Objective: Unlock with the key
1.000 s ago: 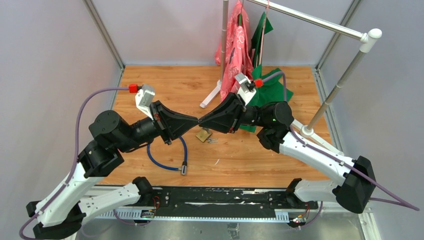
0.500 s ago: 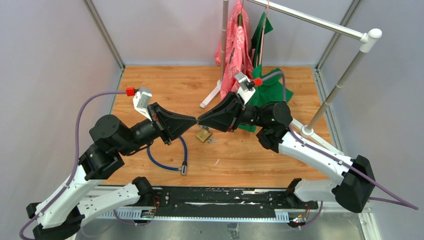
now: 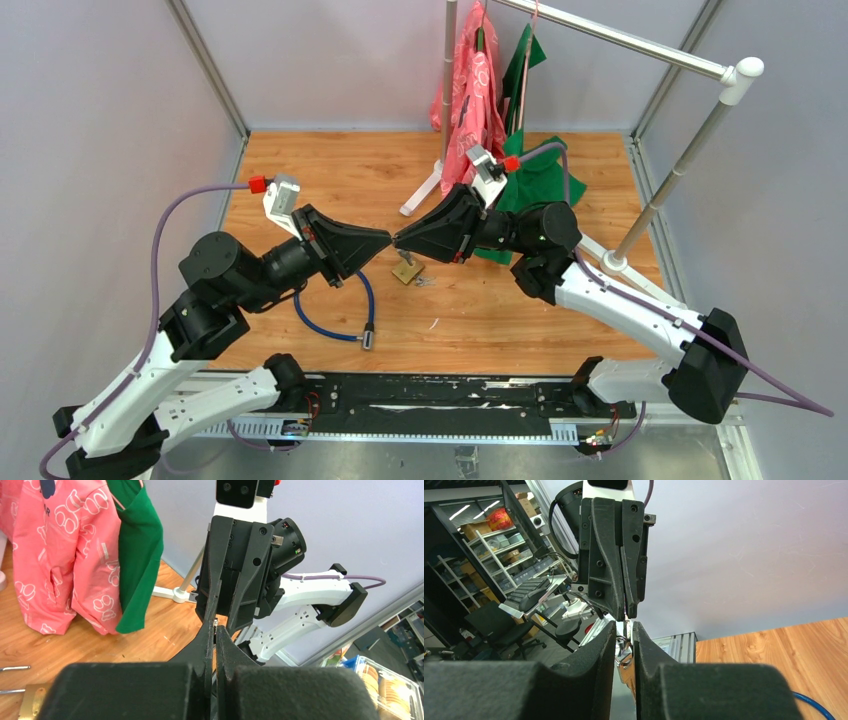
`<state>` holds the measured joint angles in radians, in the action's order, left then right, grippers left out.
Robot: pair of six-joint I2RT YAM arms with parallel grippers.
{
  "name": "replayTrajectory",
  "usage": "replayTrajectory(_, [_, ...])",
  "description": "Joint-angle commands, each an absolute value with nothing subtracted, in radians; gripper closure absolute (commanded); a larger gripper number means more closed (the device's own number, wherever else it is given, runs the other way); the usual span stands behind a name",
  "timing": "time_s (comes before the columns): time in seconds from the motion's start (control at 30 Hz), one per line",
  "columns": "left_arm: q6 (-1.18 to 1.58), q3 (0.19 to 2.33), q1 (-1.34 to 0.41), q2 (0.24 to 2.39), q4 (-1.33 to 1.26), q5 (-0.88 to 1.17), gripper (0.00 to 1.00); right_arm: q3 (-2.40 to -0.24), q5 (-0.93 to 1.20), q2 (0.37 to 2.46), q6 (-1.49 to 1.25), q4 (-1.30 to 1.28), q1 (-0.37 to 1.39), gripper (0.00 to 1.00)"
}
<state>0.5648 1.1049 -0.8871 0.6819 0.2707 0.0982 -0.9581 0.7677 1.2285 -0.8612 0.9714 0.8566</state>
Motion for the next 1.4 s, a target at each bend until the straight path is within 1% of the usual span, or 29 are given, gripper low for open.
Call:
replayTrajectory(0.0, [0.559,1.099,-0.885,0.681,0.253,0.034,1.00,-0.972,0.821,1.209,-0.837,0.990,0.851,0.81])
replayTrajectory(0.3, [0.556,1.091,-0.885,0.678,0.253,0.024,1.00,-0.973,0.841,1.214,-0.838,0.985,0.855,0.86])
replayTrajectory(0.37, [0.552,1.093,-0.885,0.679,0.255,0.022,1.00,-0.976,0.857,1.217,-0.838,0.978,0.859,0.86])
replayTrajectory(0.5, [0.545,1.098,-0.885,0.678,0.264,0.016,1.00,-0.983,0.889,1.220,-0.836,0.962,0.862,0.82])
replayTrajectory(0.6, [0.541,1.101,-0.885,0.675,0.274,0.015,1.00,-0.982,0.897,1.208,-0.815,0.924,0.864,0.81])
replayTrajectory(0.87, [0.538,1.096,-0.885,0.666,0.283,0.007,1.00,-0.996,0.917,1.185,-0.736,0.801,0.864,0.89])
replayTrajectory(1.0, [0.537,1.092,-0.885,0.667,0.281,0.006,1.00,-1.000,0.918,1.180,-0.714,0.769,0.864,1.00])
replayTrajectory(1.13, [0.535,1.089,-0.885,0.670,0.283,0.008,1.00,-1.000,0.901,1.172,-0.690,0.727,0.865,1.00])
replayTrajectory(1.37, [0.518,1.093,-0.885,0.674,0.321,0.003,1.00,-0.996,0.767,1.113,-0.540,0.501,0.867,1.00])
